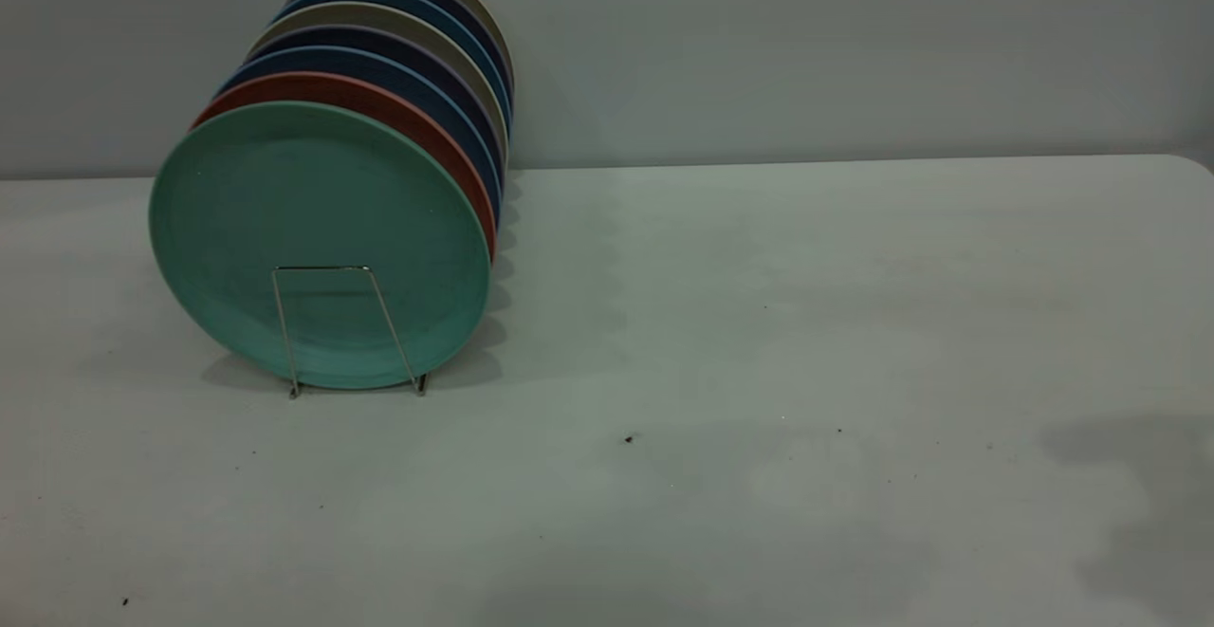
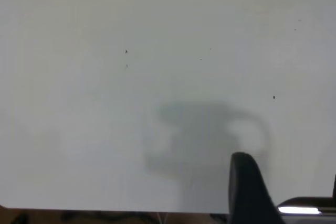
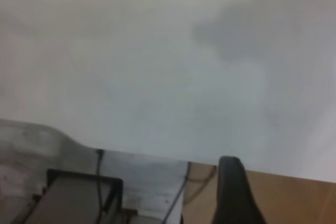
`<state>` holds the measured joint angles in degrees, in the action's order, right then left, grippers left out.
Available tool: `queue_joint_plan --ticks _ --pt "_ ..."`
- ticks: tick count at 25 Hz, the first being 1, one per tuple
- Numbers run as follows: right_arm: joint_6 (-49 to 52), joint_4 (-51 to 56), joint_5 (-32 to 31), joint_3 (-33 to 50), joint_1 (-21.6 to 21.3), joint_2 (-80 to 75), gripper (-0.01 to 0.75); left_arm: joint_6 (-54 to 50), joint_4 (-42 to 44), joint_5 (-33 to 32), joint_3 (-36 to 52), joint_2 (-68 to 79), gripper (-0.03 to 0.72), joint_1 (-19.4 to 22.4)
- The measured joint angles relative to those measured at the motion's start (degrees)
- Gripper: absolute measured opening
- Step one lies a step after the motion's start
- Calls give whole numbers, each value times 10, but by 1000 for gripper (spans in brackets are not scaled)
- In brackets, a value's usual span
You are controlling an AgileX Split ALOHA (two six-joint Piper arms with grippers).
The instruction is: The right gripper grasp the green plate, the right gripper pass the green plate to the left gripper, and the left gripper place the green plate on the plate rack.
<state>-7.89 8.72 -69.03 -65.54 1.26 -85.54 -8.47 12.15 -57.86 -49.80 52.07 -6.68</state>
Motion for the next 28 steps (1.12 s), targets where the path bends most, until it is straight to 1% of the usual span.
queue_joint_plan --ticks 4,8,11,14,18,23,28 --pt "-17 13 -6 43 0 87 496 23 -19 -19 40 -87 447 0" --pt "-43 14 -8 90 0 176 496 26 -40 -61 78 -158 448 0" --pt "-63 15 -13 122 0 242 496 26 -74 -86 104 -203 448 0" --pt "-82 25 -14 151 0 308 496 24 -103 -86 119 -247 448 0" --pt "-125 52 -15 191 0 392 496 17 -115 -86 135 -298 448 0" --pt "-170 89 4 255 0 491 496 16 -106 -86 136 -366 448 0" --pt "-177 91 25 309 0 587 496 15 -78 -86 155 -424 448 0"
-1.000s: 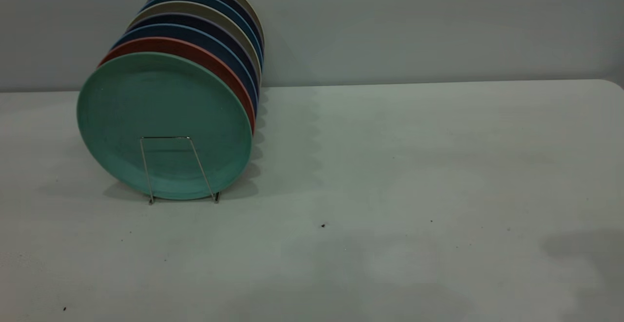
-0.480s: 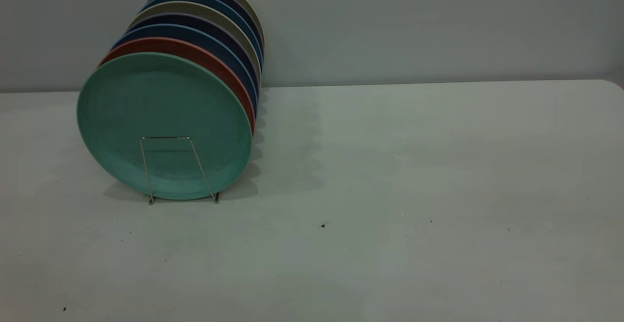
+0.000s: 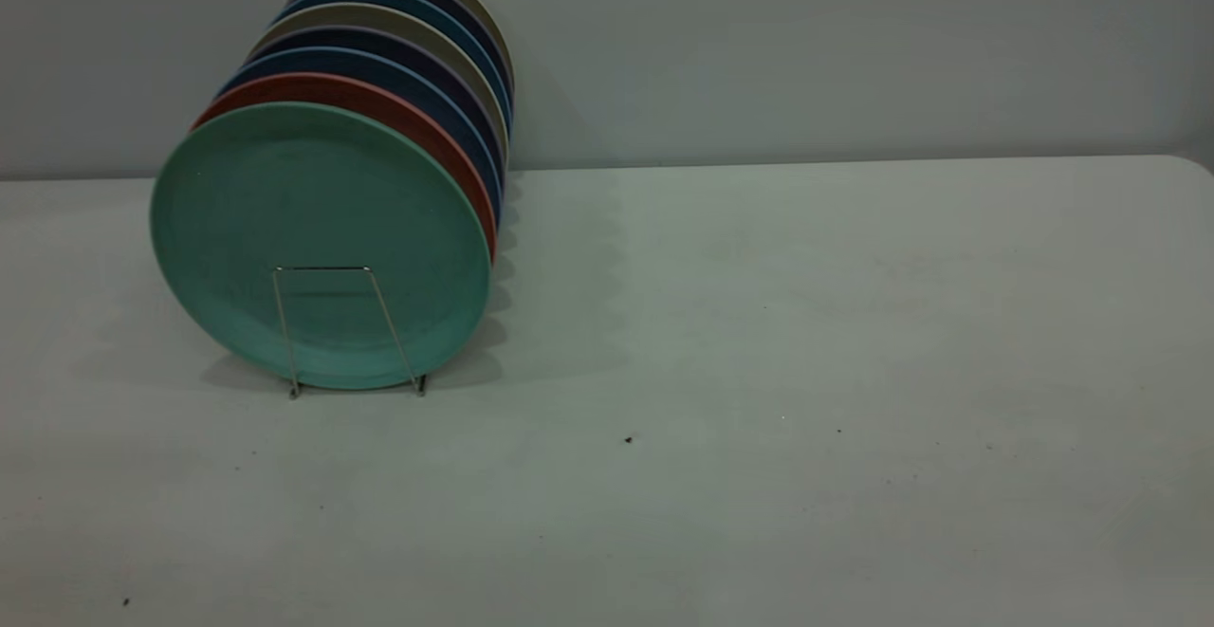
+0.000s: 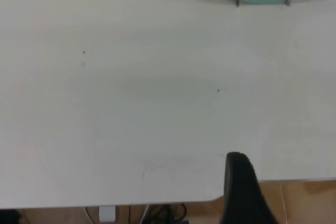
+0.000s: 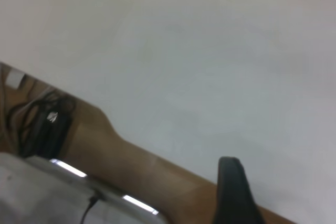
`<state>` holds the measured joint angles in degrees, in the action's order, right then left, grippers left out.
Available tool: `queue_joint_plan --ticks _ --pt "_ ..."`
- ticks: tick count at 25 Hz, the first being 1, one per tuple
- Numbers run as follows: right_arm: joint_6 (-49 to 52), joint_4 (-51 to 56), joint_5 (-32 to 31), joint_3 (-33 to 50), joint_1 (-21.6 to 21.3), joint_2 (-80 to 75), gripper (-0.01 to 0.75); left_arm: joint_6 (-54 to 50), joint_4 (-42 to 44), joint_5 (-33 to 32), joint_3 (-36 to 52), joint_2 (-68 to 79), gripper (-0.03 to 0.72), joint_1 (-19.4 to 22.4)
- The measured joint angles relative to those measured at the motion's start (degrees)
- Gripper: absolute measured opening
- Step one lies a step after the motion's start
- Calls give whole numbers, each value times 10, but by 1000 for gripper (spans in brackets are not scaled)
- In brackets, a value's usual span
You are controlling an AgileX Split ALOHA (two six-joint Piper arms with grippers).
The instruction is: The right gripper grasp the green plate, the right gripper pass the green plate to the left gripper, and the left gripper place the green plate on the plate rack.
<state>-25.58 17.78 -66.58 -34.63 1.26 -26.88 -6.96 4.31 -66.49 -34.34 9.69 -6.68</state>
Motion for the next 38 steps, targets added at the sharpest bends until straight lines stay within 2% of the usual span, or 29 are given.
queue_joint_plan --ticks 10,35,38 --pt "22 -48 -3 70 0 121 496 0 0 6 58 -56 448 0" --pt "27 -48 0 70 0 133 496 3 0 13 64 -59 448 0" --pt "27 -48 0 70 0 133 496 3 0 13 64 -60 448 16"
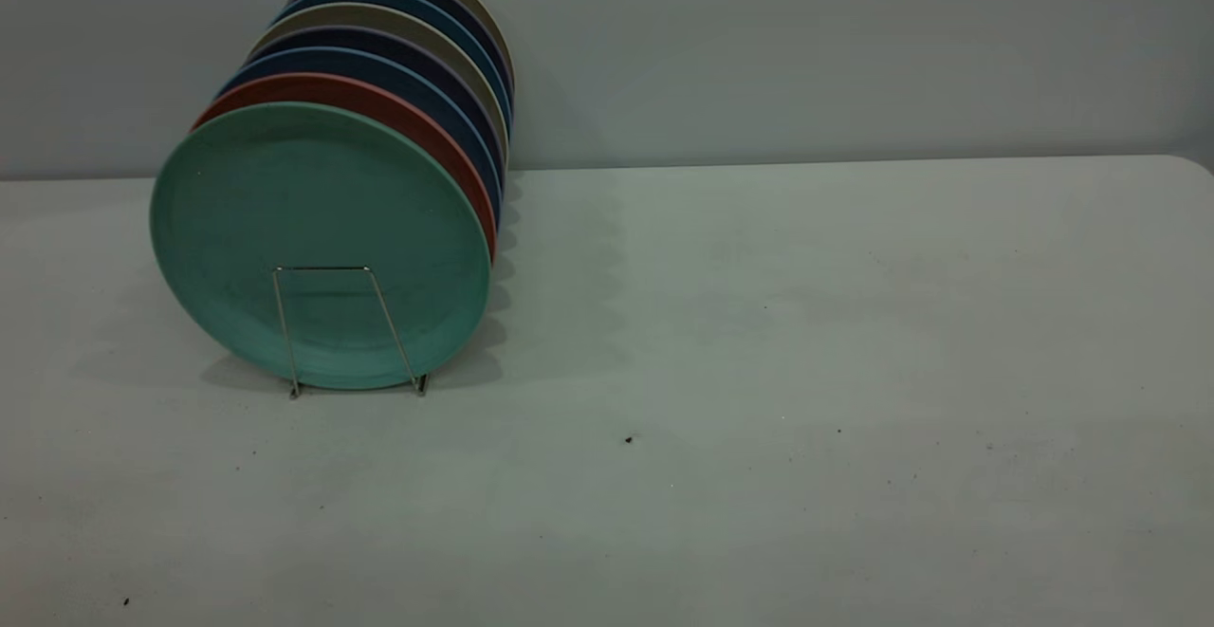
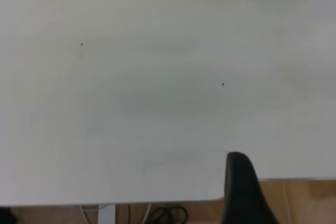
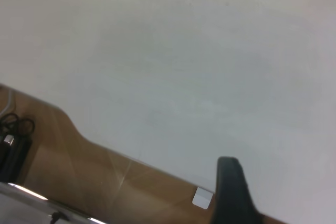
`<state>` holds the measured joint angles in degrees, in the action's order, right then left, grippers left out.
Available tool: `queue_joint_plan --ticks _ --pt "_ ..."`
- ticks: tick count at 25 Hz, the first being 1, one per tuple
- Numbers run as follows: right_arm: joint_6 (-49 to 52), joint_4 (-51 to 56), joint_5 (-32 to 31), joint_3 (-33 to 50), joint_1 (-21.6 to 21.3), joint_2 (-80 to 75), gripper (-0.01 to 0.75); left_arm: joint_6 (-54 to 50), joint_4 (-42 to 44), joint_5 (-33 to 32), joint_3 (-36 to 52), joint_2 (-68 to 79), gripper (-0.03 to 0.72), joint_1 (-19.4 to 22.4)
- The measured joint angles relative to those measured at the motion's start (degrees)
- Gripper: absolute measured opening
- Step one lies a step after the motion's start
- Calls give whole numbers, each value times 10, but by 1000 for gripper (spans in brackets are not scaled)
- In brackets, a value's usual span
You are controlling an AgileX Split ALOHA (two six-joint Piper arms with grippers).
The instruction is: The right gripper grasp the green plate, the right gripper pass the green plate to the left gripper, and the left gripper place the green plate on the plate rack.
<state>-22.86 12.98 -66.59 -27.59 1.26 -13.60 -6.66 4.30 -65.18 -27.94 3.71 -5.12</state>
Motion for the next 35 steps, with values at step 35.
queue_joint_plan --ticks 35 --pt "0 13 -2 0 16 146 494 0 1 0 0 -50 448 72"
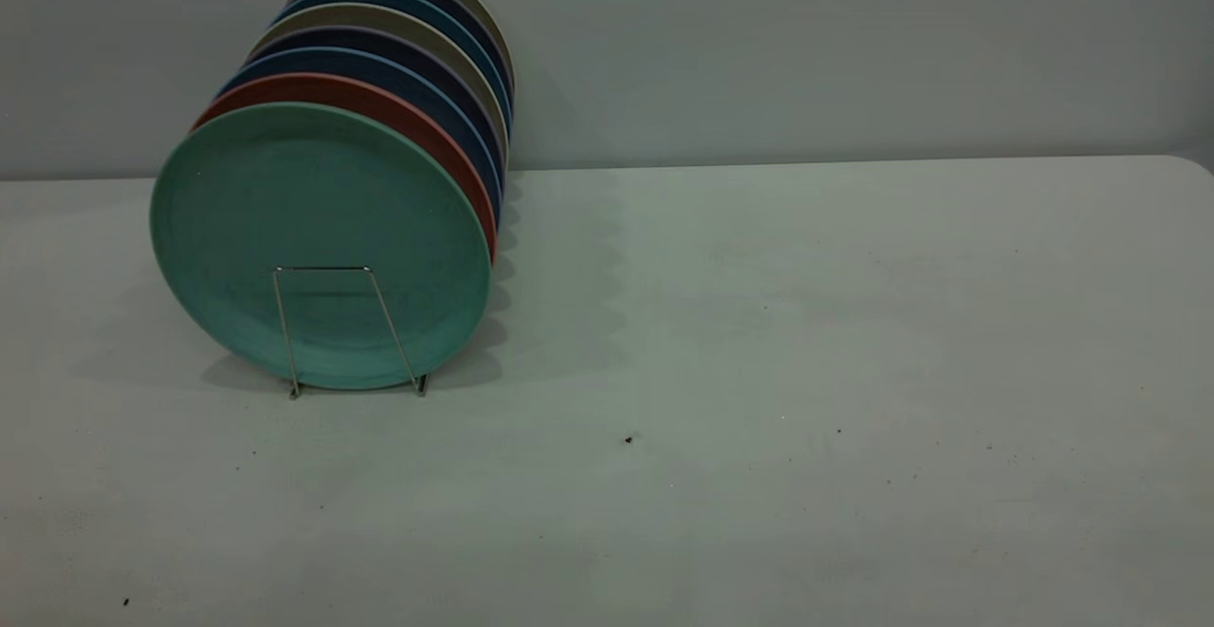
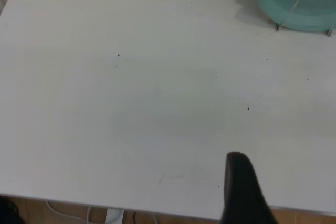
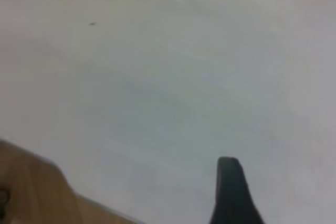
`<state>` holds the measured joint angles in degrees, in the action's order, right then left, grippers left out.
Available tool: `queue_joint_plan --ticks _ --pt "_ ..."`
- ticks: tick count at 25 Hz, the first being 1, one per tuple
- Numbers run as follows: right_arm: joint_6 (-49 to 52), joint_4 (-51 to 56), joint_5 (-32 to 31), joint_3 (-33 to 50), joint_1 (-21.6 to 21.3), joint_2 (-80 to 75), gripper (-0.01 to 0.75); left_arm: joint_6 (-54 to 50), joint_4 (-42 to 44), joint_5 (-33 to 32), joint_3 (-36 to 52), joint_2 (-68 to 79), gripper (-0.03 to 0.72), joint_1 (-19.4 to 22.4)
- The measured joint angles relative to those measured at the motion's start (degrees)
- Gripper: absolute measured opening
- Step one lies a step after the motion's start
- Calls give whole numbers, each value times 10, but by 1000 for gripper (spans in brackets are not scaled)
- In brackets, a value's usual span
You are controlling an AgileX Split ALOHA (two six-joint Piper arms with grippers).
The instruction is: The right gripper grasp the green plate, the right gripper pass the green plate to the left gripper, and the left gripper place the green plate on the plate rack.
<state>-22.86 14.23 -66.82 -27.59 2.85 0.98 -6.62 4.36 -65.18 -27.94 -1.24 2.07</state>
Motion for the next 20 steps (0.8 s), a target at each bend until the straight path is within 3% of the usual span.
queue_joint_plan --ticks 5,13,20 --pt "29 -5 1 0 12 1 494 0 0 0 0 0 448 0" --pt "187 -114 12 1 12 1 494 0 0 0 0 0 448 0" --pt "210 -135 12 1 12 1 494 0 0 0 0 0 448 0"
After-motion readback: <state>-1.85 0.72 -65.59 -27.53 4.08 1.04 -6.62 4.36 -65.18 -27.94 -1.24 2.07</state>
